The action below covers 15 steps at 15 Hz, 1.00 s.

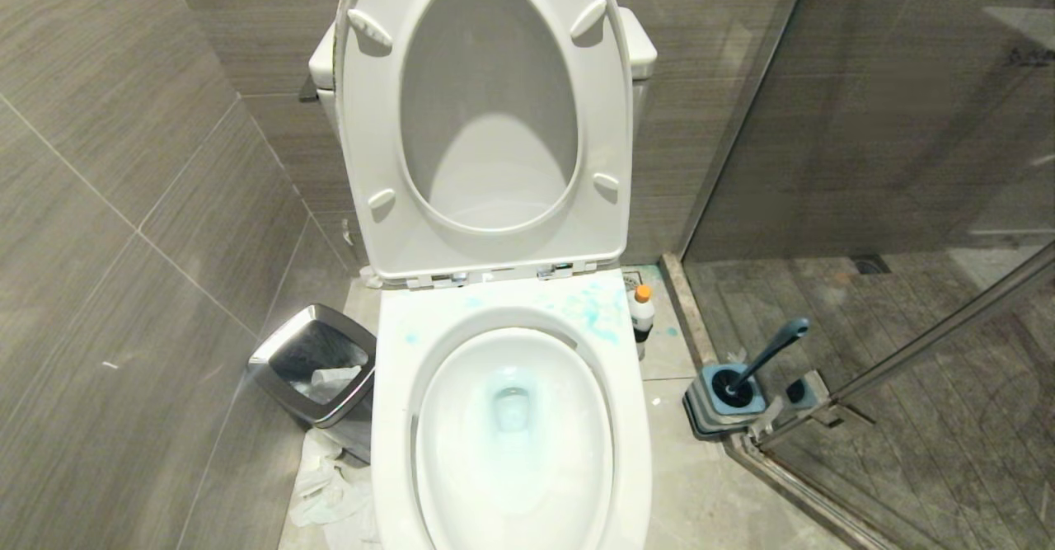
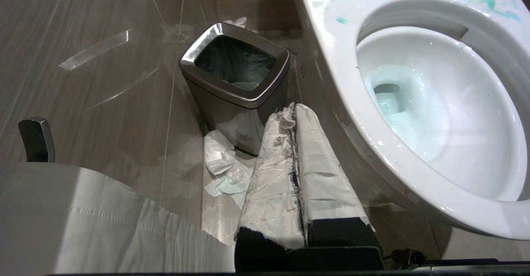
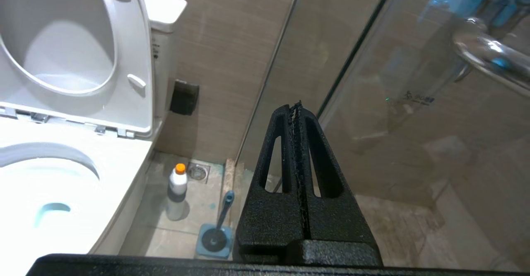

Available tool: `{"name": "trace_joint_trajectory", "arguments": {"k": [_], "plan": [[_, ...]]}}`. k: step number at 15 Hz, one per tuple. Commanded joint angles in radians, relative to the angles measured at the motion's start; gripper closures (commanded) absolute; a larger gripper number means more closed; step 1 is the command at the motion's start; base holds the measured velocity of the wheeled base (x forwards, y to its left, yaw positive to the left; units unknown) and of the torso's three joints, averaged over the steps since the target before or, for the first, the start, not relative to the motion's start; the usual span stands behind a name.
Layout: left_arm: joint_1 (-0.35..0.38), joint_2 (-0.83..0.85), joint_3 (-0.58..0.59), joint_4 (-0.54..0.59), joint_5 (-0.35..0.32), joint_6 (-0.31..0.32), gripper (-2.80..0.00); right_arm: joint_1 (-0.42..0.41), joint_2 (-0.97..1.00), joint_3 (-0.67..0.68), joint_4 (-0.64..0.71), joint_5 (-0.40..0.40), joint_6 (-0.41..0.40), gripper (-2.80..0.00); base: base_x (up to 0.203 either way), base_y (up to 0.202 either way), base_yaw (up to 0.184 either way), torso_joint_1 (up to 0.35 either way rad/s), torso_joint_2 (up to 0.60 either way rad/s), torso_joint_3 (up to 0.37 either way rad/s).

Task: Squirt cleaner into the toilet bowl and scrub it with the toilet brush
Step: Flush the toilet

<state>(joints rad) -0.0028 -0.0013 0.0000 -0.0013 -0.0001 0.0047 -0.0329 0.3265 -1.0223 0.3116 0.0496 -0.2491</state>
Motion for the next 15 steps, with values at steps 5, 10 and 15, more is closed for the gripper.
{"name": "trace_joint_trajectory", "arguments": {"k": [5,10,15], "plan": [[0.0,0.001,0.0,0.0,0.0,0.0,0.0,0.03,-0.176,0.028,0.058,0.012,0.0,0.0,0.0,0.0,0.0,0.0,0.0,0.0],[0.0,0.001,0.0,0.0,0.0,0.0,0.0,0.032,-0.322,0.311,0.058,0.127,0.124,0.0,0.0,0.0,0.0,0.0,0.0,0.0],[0.0,0.001,0.0,0.0,0.0,0.0,0.0,0.032,-0.325,0.709,-0.236,0.133,0.158,0.0,0.0,0.0,0.0,0.0,0.0,0.0]]}}
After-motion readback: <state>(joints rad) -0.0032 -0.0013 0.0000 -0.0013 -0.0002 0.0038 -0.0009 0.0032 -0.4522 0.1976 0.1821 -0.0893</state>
